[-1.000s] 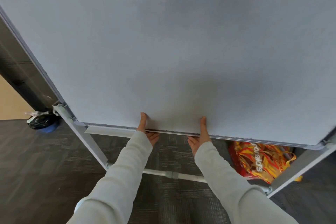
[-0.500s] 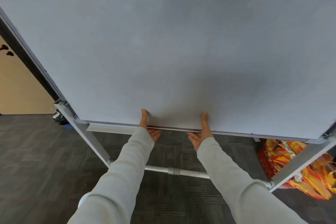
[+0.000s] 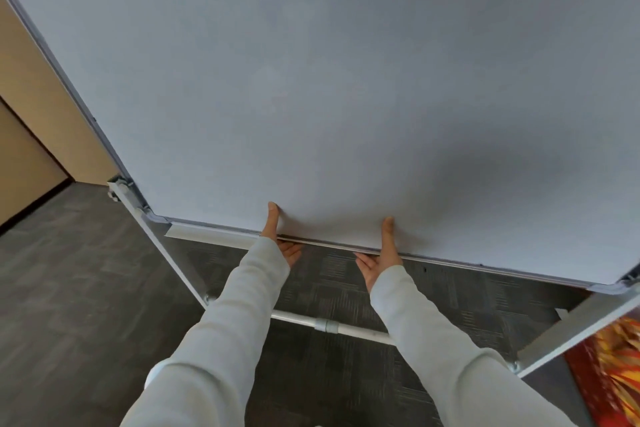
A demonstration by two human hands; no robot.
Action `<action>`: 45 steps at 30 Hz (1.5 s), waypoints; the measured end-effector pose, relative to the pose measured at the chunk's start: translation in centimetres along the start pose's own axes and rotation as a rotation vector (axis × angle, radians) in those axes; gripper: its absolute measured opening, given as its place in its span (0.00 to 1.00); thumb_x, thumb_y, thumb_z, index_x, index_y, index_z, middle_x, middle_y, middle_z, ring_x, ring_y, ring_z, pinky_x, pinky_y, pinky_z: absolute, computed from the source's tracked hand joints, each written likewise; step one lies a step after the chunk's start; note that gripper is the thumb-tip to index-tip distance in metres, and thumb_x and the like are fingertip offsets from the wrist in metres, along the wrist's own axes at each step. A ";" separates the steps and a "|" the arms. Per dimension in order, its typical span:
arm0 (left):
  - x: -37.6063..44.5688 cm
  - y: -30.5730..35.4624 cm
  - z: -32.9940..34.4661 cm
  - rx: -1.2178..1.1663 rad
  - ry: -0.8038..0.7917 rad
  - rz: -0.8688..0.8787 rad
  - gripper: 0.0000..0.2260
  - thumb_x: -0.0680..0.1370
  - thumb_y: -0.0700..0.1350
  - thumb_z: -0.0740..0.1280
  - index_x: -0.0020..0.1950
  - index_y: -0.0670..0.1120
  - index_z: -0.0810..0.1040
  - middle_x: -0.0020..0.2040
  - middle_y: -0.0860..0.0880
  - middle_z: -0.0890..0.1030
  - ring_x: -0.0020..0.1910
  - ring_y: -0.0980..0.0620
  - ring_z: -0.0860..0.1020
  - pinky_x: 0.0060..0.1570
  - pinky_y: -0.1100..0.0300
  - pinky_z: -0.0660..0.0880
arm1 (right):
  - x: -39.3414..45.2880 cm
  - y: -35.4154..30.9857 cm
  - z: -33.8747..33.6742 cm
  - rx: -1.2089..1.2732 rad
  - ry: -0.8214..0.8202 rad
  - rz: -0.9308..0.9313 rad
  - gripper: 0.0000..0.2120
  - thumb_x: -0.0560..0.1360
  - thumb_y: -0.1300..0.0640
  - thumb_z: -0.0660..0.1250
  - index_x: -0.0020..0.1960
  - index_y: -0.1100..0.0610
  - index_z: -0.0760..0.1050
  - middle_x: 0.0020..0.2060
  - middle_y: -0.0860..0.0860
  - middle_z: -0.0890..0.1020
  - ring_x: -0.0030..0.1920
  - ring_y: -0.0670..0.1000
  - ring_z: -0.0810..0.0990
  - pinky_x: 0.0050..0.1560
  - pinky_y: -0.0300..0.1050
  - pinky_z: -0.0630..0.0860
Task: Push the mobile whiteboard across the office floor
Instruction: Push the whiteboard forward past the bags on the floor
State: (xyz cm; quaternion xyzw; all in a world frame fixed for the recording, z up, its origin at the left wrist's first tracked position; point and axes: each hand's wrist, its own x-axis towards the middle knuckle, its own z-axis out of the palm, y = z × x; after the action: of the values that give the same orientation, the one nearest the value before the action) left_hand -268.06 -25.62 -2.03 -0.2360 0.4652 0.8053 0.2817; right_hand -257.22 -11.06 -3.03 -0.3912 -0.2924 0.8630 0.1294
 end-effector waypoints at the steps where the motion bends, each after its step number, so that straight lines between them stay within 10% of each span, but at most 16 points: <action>1: 0.7 1.1 -0.6 -0.009 0.010 0.005 0.52 0.60 0.68 0.72 0.73 0.40 0.58 0.68 0.38 0.70 0.65 0.38 0.72 0.65 0.47 0.69 | 0.6 0.5 1.2 -0.012 -0.006 0.010 0.63 0.48 0.28 0.71 0.77 0.52 0.55 0.74 0.58 0.63 0.67 0.59 0.73 0.71 0.53 0.64; 7: 4.4 7.7 -4.5 -0.063 0.054 0.055 0.62 0.47 0.69 0.75 0.73 0.40 0.58 0.68 0.37 0.70 0.64 0.38 0.72 0.65 0.46 0.69 | 3.5 3.6 8.8 -0.089 -0.081 0.098 0.59 0.52 0.29 0.70 0.76 0.51 0.55 0.72 0.59 0.67 0.68 0.58 0.71 0.74 0.53 0.58; 17: 8.9 17.6 -10.3 -0.157 0.138 0.088 0.48 0.64 0.66 0.71 0.73 0.40 0.57 0.69 0.37 0.69 0.66 0.38 0.70 0.65 0.47 0.68 | 7.2 9.2 19.9 -0.144 -0.132 0.174 0.48 0.63 0.32 0.69 0.75 0.55 0.59 0.70 0.60 0.70 0.69 0.58 0.70 0.73 0.52 0.61; 45: 18.8 45.1 -34.2 -0.210 0.193 0.128 0.51 0.63 0.69 0.69 0.75 0.40 0.55 0.70 0.37 0.67 0.67 0.39 0.70 0.65 0.48 0.68 | 11.4 31.5 51.1 -0.197 -0.208 0.232 0.44 0.66 0.33 0.68 0.75 0.53 0.59 0.70 0.59 0.71 0.69 0.58 0.70 0.74 0.56 0.57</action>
State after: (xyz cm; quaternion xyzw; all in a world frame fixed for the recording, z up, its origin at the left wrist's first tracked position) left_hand -308.17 -69.82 -1.88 -0.3102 0.4174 0.8395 0.1575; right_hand -302.93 -51.57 -2.25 -0.3416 -0.3401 0.8752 -0.0409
